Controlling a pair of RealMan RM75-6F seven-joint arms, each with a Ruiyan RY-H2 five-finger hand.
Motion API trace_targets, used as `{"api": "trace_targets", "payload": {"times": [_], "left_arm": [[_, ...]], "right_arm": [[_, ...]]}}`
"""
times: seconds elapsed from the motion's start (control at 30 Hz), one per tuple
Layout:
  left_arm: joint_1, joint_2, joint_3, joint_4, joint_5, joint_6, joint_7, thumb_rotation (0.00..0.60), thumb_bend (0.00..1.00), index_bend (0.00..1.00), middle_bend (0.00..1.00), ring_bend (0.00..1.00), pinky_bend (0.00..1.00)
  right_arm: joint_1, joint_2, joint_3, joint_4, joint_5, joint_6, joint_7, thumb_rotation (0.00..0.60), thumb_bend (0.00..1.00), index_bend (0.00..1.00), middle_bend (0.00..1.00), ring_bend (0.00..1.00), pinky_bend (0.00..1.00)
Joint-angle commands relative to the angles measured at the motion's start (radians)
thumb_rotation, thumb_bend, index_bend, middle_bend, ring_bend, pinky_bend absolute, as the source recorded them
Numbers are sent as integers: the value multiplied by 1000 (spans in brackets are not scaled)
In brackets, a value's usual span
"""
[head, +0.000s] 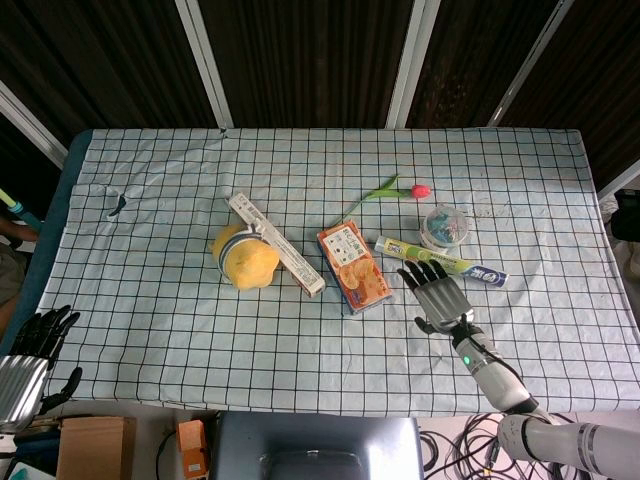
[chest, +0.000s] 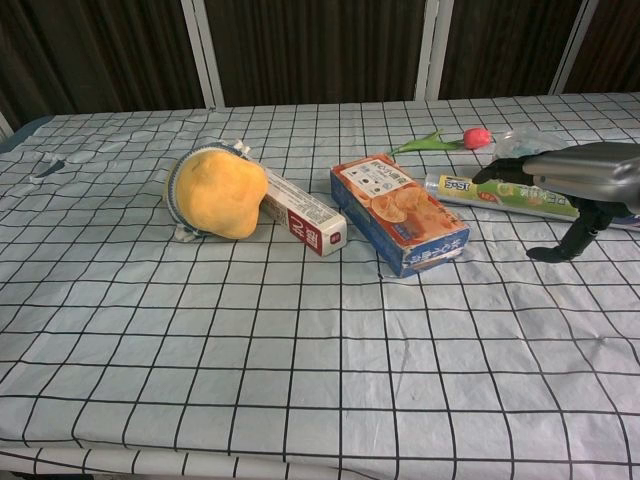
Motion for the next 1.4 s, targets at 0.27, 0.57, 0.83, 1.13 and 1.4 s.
{"api": "trace_targets", "payload": {"times": [0.27,0.57,0.83,1.13,1.4], "left_arm": [[-2,2,-3,2,0,2,-10,600,424,0,0,9,0],[-6,6,-2,3,5,0,-17,600,425,0,0,8,0],[-4,3,0,4,3,-2,-10,600,424,0,0,9,0],[4,5,0,5,-1,10,-15,600,425,0,0,8,0],[4,4,1,5,1,9,-11,600,425,0,0,8,0]], "right_arm": [[14,-2,-17,2,-25,23,33,600,259,0,0,0,0],[13,-8,-28,3,-105,77,54,600,283,0,842,950,942],[72,-37,-20,7,44,19,-29,600,617,0,1000,1000,1000],[121,-49,-31,12,137,-15,-42,600,698,0,1000,1000,1000],[117,-38,-50,-1,94,17,-8,600,698,0,1000,1000,1000]]}}
